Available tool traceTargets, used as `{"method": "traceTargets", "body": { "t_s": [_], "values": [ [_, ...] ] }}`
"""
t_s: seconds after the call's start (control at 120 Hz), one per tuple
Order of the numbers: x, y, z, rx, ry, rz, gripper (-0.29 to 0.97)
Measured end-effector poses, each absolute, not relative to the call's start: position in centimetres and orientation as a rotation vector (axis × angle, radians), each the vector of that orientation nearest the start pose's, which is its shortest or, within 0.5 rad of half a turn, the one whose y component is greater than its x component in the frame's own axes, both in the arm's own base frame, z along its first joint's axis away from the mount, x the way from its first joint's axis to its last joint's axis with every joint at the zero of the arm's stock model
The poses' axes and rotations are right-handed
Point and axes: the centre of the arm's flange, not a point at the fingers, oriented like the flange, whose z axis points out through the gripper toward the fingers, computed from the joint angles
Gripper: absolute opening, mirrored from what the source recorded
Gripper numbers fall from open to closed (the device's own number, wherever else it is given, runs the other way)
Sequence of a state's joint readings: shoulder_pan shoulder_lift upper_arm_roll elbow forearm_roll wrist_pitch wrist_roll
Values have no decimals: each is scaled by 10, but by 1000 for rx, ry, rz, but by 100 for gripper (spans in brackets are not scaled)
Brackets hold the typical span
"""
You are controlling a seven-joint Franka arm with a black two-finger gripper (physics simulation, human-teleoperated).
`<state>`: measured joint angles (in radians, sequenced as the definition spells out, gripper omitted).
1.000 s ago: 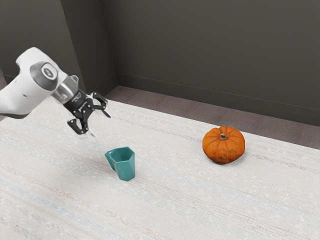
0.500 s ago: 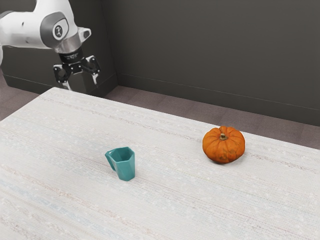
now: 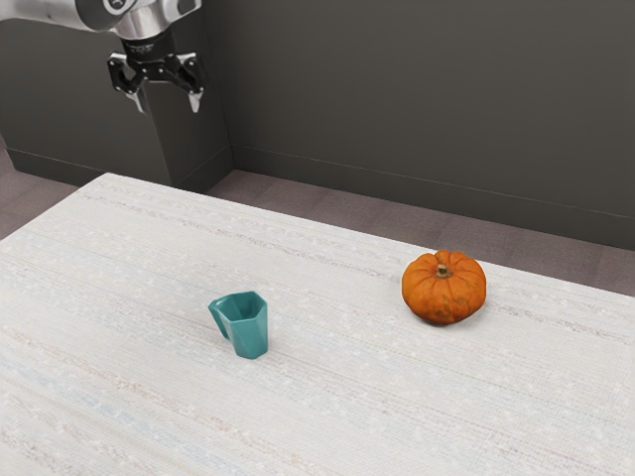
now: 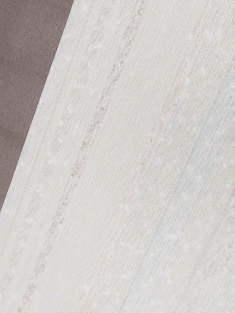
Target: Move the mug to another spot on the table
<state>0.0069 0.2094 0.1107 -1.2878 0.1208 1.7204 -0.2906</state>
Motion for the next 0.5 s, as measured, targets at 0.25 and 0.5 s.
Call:
{"method": "traceTargets", "body": {
  "t_s": [0.25,0.5],
  "values": [
    [626,77,651,-2946,-483,-323,68],
    [626,77,650,-2953,-409,-309,68]
  ]
}}
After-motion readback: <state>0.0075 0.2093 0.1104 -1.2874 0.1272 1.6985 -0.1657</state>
